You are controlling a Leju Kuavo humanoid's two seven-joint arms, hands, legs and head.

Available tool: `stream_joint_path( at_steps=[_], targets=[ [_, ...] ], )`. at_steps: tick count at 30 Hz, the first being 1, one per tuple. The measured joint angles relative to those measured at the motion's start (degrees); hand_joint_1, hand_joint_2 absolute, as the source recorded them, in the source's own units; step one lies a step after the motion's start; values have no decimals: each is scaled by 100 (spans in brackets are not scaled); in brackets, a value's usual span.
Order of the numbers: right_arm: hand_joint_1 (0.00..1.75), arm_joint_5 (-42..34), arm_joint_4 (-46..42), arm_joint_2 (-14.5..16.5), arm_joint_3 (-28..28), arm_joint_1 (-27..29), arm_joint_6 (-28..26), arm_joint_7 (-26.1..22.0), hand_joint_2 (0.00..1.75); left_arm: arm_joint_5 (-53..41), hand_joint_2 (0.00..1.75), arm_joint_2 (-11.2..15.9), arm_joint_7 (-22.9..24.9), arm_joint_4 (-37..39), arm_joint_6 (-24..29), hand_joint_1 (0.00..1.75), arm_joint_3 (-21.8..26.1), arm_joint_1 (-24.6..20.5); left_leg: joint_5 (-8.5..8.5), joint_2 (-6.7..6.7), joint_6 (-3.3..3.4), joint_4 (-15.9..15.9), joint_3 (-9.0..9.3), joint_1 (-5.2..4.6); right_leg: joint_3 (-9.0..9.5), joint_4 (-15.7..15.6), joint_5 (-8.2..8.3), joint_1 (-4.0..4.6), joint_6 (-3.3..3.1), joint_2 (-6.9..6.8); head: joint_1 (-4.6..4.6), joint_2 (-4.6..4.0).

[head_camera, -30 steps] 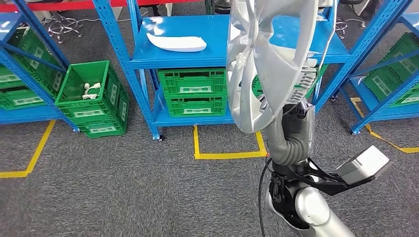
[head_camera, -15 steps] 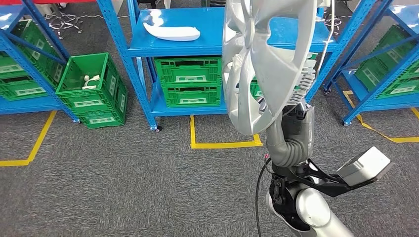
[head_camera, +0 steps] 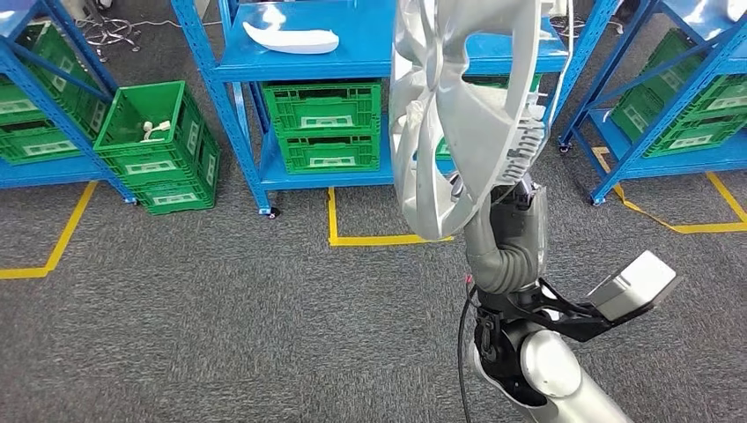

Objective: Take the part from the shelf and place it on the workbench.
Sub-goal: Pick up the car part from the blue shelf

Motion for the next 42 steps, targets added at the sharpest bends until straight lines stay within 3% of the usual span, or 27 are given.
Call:
stream_joint_path(
  at_steps=[2,3,5,6,7,8,9,10,12,14,15,18,20,22,23,24,25,26,28,30,32,34,36,38,39,40,42],
  targets=[
    [175,-24,2,-1,-1,-6,-37,25,175,3,175,-12,-2,1,3,0,-27,6,43,-3,34,-140,-13,1,-43,-11,85,-9,55,2,-10,0],
    [175,-43,5,-1,0,-1,-66,43,175,5,175,-18,-2,3,10,0,-35,20,111,4,65,-153,-62,10,-74,37,-3,-19,90,15,-15,0],
    [175,-76,24,0,-1,16,-129,76,175,5,175,-35,-7,5,32,0,-41,37,267,19,130,-169,-204,24,-175,462,-524,-48,158,42,-3,0],
    [175,-84,38,1,0,21,-153,90,175,6,175,-40,-9,5,45,0,-41,39,339,13,154,-167,-291,18,-231,826,-833,-62,188,46,18,0],
    [175,-86,51,2,0,26,-170,102,175,9,175,-48,-12,5,55,0,-42,42,407,13,165,-164,-383,11,-272,1213,-1044,-73,208,47,37,0],
    [175,-81,67,2,1,31,-183,116,175,20,175,-52,-7,6,57,0,-42,47,469,16,166,-162,-473,5,-284,1518,-1089,-78,220,47,53,0],
    [175,-69,81,3,2,36,-199,137,175,36,175,-55,8,7,49,0,-42,53,537,23,160,-155,-564,-1,-241,1678,-1001,-81,222,48,66,0],
    [175,-45,95,3,3,41,-223,161,175,59,175,-55,28,7,31,0,-42,58,598,33,151,-145,-651,-6,-124,1641,-825,-82,212,48,79,0],
    [175,33,111,4,5,42,-285,216,175,97,175,-58,68,8,-15,0,-42,64,700,52,124,-118,-791,-17,366,1015,-562,-73,157,53,101,0],
    [175,110,112,4,8,35,-338,257,175,114,175,-66,78,8,-35,0,-42,66,773,80,86,-80,-878,-37,911,165,-606,-51,78,57,120,0],
    [175,133,111,7,12,29,-352,268,175,117,175,-69,79,8,-37,0,-42,68,810,100,59,-64,-915,-45,1059,-100,-668,-38,49,57,130,0],
    [175,164,113,21,36,22,-363,279,175,123,175,-65,88,10,-40,0,-41,78,815,126,-33,27,-1046,-53,1069,-342,-682,-64,-14,39,138,0],
    [175,170,117,28,51,30,-371,281,175,125,175,-62,93,10,-40,0,-41,81,480,79,-103,451,-1235,-21,999,-378,-617,-92,-71,26,88,0],
    [175,185,134,29,68,37,-385,282,175,125,175,-64,96,10,-40,0,-41,87,34,41,-169,1217,-1513,29,905,-352,-562,-82,-93,23,44,0],
    [175,206,144,29,78,40,-395,283,175,122,175,-66,97,10,-41,0,-41,94,-80,34,-194,1515,-1602,49,855,-327,-541,-77,-89,15,37,0],
    [175,237,152,29,90,42,-407,283,175,116,175,-64,97,10,-42,0,-41,100,-81,38,-212,1629,-1603,62,806,-294,-526,-76,-84,-7,32,0],
    [175,274,156,30,101,44,-416,283,175,107,175,-61,98,10,-44,0,-42,105,21,56,-223,1519,-1495,73,759,-255,-518,-78,-79,-30,26,0],
    [175,314,157,30,112,45,-422,282,175,96,175,-55,100,9,-45,0,-42,107,183,118,-227,1207,-1285,80,720,-211,-520,-79,-70,-62,19,0],
    [175,382,155,30,130,44,-424,282,175,73,175,-43,105,7,-47,0,-42,96,384,429,-197,472,-840,53,666,-131,-538,-59,-35,-131,6,0],
    [175,428,151,30,140,43,-422,282,175,55,175,-38,117,6,-50,0,-42,84,403,620,-110,145,-686,8,646,-83,-549,-29,17,-227,15,0],
    [175,475,150,30,151,42,-416,282,175,42,175,-37,143,7,-55,0,-42,84,436,497,-12,123,-729,3,642,-66,-558,-24,69,-339,27,0],
    [175,533,145,30,157,41,-400,282,175,32,175,-31,160,7,-66,0,-42,83,486,342,72,101,-759,24,582,99,-713,-39,133,-266,47,0],
    [175,579,141,30,162,42,-378,282,175,28,175,-24,160,7,-82,0,-42,82,533,188,136,93,-792,34,347,717,-1102,-57,181,-65,95,0],
    [175,597,140,30,179,44,-360,282,175,25,175,-22,160,9,-96,0,-42,93,567,31,166,96,-823,19,56,1459,-1426,-61,185,22,151,0],
    [175,603,140,30,192,45,-355,282,175,24,175,-22,160,9,-101,0,-42,103,581,-51,170,97,-831,8,-2,1619,-1437,-60,172,36,179,0],
    [175,614,140,30,207,45,-351,281,175,22,175,-22,160,10,-104,0,-42,113,593,-132,170,98,-834,-3,38,1549,-1327,-56,146,52,205,0],
    [175,654,138,30,236,41,-341,279,175,20,175,-23,159,10,-105,0,-42,121,612,-282,158,97,-834,-16,337,854,-880,-40,59,197,250,0]
  ],
)
